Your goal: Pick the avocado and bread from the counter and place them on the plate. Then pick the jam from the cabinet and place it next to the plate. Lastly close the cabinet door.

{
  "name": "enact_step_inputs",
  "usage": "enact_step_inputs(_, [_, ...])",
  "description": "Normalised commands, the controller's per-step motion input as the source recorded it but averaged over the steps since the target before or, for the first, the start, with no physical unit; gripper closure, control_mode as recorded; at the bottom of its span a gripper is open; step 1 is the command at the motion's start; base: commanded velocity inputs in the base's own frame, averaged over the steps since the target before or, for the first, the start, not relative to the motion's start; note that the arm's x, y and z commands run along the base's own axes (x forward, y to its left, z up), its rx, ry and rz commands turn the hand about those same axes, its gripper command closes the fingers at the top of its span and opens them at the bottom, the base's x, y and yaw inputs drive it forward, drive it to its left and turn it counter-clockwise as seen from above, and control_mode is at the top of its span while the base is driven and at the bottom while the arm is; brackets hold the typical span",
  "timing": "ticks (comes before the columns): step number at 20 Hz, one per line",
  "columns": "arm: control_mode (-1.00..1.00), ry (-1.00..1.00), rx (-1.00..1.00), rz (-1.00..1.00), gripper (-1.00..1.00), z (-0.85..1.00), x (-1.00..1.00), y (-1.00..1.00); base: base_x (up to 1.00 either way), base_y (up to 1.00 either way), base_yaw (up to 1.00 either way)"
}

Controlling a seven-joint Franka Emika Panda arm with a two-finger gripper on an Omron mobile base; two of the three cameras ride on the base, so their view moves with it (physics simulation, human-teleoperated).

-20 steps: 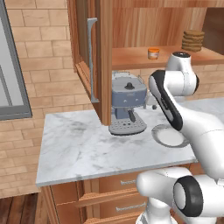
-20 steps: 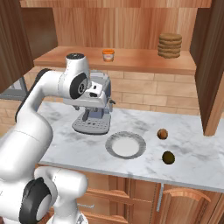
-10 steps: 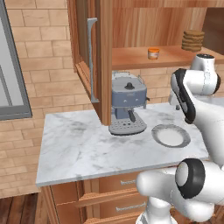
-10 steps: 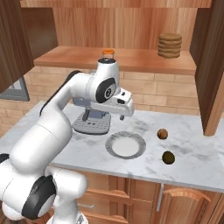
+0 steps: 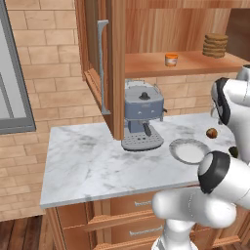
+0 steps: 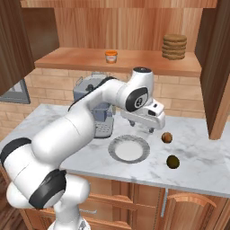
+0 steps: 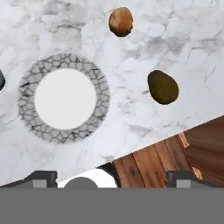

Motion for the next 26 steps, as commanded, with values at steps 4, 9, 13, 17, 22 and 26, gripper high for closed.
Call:
enact_step_inputs(4, [-1.00, 0.00, 0.00, -0.14, -1.00, -0.38, -0.01, -0.35, 0.00, 0.00, 0.00])
enact_step_inputs(9, [-1.00, 0.00, 0.00, -0.11, -1.00, -0.43, 0.00, -0.32, 0.00, 0.00, 0.00])
enact_step_inputs(13, [-1.00, 0.00, 0.00, -0.07, -1.00, -0.27, -0.01, -0.49, 0.00, 0.00, 0.00])
enact_step_inputs(17, [-1.00, 0.00, -0.09, 0.00, -1.00, -0.36, -0.02, -0.31, 0.00, 0.00, 0.00])
enact_step_inputs(22, [-1.00, 0.00, -0.21, 0.00, -1.00, -0.22, 0.00, -0.06, 0.00, 0.00, 0.00])
enact_step_inputs(26, [-1.00, 0.01, -0.16, 0.04, -1.00, -0.10, 0.00, -0.08, 0.00, 0.00, 0.00])
